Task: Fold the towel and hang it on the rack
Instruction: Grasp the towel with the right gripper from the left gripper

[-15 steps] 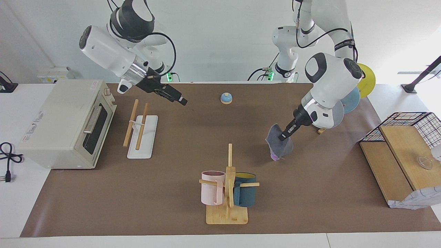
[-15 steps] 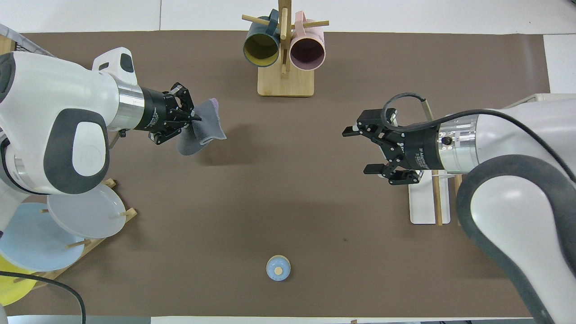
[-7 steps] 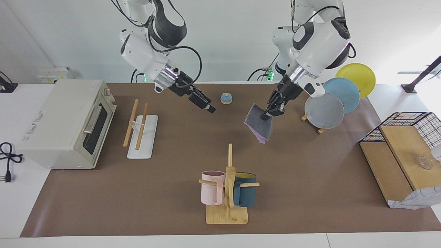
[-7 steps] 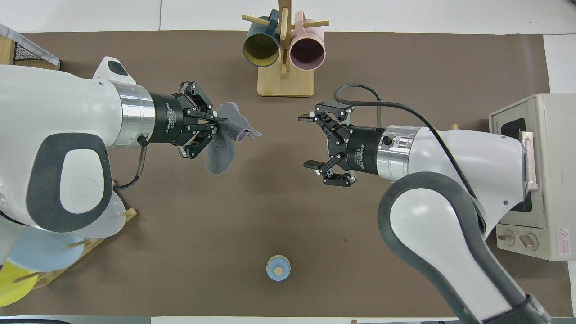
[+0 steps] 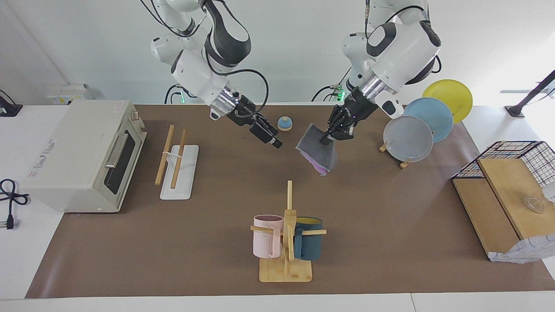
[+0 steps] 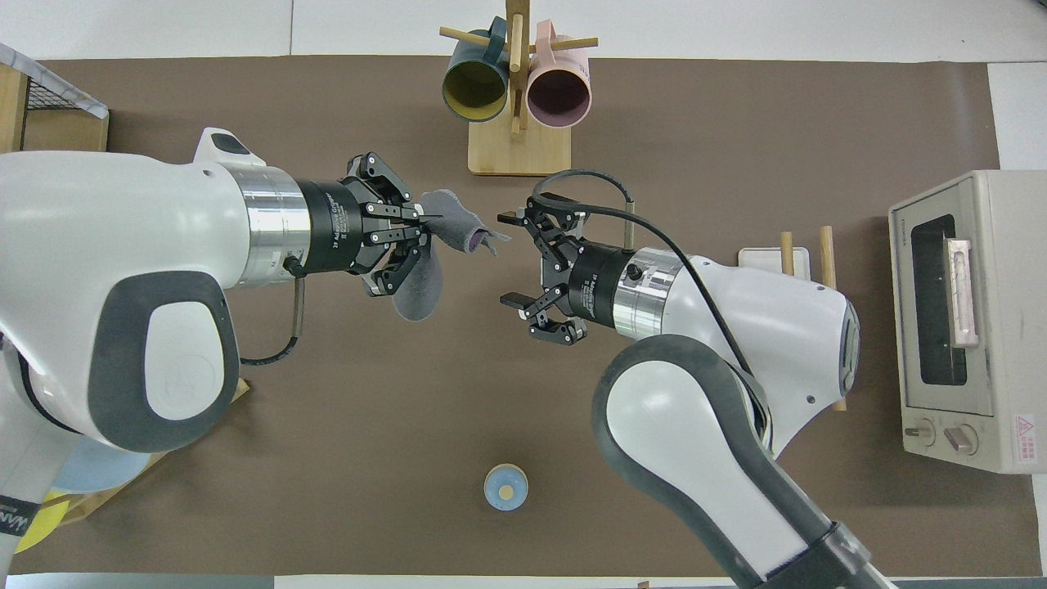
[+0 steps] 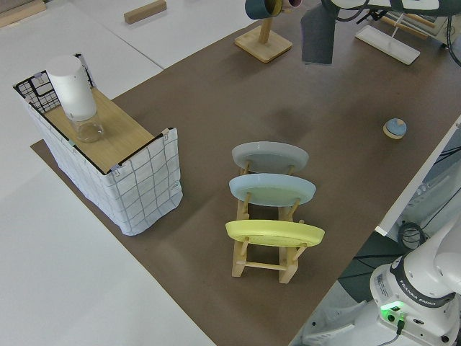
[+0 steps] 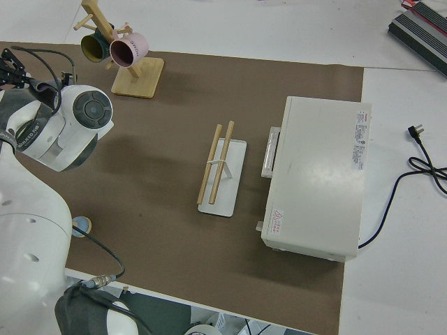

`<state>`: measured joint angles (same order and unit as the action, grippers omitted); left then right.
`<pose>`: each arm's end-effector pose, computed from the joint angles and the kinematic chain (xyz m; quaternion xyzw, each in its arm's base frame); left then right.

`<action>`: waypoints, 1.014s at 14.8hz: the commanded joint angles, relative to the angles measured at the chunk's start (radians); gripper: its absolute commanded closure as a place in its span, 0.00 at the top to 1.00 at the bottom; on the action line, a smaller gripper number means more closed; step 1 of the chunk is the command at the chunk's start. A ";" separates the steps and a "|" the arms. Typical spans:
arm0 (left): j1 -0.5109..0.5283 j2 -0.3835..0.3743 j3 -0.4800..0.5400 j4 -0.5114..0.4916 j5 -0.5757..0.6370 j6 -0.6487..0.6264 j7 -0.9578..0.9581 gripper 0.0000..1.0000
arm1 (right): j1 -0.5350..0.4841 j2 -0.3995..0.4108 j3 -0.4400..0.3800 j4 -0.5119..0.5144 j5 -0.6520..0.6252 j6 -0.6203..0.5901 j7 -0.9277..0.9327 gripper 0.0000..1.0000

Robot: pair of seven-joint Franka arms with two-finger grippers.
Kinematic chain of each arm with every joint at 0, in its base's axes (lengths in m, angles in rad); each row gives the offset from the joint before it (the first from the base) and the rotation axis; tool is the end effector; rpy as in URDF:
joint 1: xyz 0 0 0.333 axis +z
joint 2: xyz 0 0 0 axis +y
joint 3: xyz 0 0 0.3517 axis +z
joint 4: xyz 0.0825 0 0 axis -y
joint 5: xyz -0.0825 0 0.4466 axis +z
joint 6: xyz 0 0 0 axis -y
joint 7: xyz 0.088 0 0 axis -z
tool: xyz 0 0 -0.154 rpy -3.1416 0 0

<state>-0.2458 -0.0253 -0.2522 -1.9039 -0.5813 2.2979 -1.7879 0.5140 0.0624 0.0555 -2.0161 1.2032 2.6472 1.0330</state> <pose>0.5734 -0.3485 0.5333 0.6646 0.6767 -0.1411 0.2836 0.5839 0.3684 0.4491 -0.6768 0.5741 0.1260 0.4432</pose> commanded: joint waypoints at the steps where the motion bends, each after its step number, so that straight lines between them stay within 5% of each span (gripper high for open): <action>1: -0.021 -0.054 0.011 -0.075 -0.023 0.048 -0.028 0.00 | -0.006 0.017 0.000 0.043 0.018 0.003 0.065 1.00; 4: -0.021 -0.053 0.011 -0.075 -0.023 0.055 -0.047 0.00 | 0.000 0.020 0.001 0.048 0.015 0.008 0.062 1.00; 6: -0.021 -0.054 0.011 -0.075 -0.023 0.055 -0.051 0.00 | 0.001 0.022 0.001 0.050 0.009 0.016 0.047 0.78; 8: -0.021 -0.054 0.011 -0.075 -0.023 0.055 -0.059 0.00 | 0.018 0.077 0.001 0.107 0.007 0.040 0.033 0.73; 10: -0.021 -0.053 0.011 -0.075 -0.023 0.055 -0.064 0.00 | 0.024 0.100 0.001 0.140 0.006 0.042 0.032 0.52; 12: -0.021 -0.055 0.011 -0.075 -0.023 0.055 -0.065 0.00 | 0.014 0.100 0.001 0.140 0.006 0.031 0.030 0.08; 13: -0.021 -0.055 0.011 -0.075 -0.023 0.054 -0.068 0.00 | 0.014 0.100 0.001 0.143 0.006 0.033 0.030 0.00; 15: -0.021 -0.055 0.011 -0.075 -0.023 0.054 -0.071 0.00 | 0.009 0.102 0.001 0.146 0.006 0.030 0.030 0.00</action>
<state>-0.2613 -0.0478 -0.2469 -1.9442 -0.5825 2.3369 -1.8483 0.5313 0.1562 0.0539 -1.8867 1.2031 2.6697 1.0836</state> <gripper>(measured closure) 0.960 0.872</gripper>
